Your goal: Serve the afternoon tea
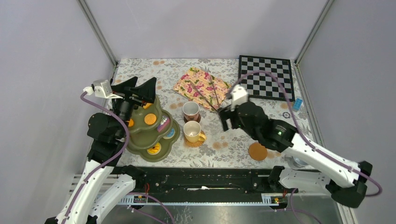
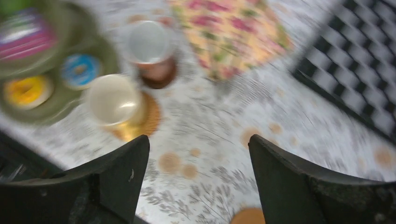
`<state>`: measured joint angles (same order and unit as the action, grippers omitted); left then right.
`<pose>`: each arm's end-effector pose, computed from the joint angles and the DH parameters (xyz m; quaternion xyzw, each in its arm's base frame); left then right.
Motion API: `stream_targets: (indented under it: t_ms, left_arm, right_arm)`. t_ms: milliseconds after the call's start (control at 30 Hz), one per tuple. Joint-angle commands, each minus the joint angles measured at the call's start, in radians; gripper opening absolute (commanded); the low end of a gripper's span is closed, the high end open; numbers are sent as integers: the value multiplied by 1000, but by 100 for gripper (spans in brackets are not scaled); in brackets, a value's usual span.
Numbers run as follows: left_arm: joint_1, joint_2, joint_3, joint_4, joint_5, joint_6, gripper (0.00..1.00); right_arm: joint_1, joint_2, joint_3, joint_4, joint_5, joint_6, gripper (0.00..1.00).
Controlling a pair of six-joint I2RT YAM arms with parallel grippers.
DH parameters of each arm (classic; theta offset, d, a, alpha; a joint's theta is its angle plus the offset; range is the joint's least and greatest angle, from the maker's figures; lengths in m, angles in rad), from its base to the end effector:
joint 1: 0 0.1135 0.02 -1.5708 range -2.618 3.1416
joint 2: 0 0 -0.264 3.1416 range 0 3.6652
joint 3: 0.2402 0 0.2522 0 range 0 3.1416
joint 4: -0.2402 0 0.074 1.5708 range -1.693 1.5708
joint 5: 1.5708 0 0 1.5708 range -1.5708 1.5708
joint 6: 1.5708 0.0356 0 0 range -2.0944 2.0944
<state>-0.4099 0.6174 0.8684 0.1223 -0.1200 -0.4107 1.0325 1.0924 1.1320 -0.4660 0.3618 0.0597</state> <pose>0.1200 -0.0475 0.4252 -0.0498 0.5626 -0.2979 0.7696 0.1331 0.1984 0.3731 -0.3004 0.7766 0.1474 0.5337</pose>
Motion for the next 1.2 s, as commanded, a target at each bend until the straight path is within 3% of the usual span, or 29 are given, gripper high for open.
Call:
stream_targets:
  t_ms: [0, 133, 200, 233, 267, 533, 900, 1167]
  left_arm:
    - [6, 11, 21, 36, 24, 15, 99]
    - [6, 19, 20, 37, 30, 15, 99]
    - [6, 21, 20, 37, 33, 15, 99]
    - [6, 23, 20, 37, 33, 15, 99]
    - [6, 24, 21, 36, 33, 15, 99]
    - [6, 21, 20, 37, 34, 15, 99]
    - [6, 21, 20, 37, 34, 15, 99]
    - [6, 24, 20, 37, 35, 15, 99]
  right_arm:
    - [-135, -59, -180, -124, 371, 340, 78]
    - [-249, -49, -249, -372, 393, 710, 69]
    - [-273, -42, -300, -431, 352, 821, 47]
    - [-279, -40, -322, -452, 332, 862, 34]
    - [-285, -35, -344, -469, 312, 895, 28]
    - [-291, -29, -470, -440, 238, 1009, 6]
    - [-290, 21, -617, -234, 101, 999, 5]
    - [-235, 142, -625, -85, -128, 937, 5]
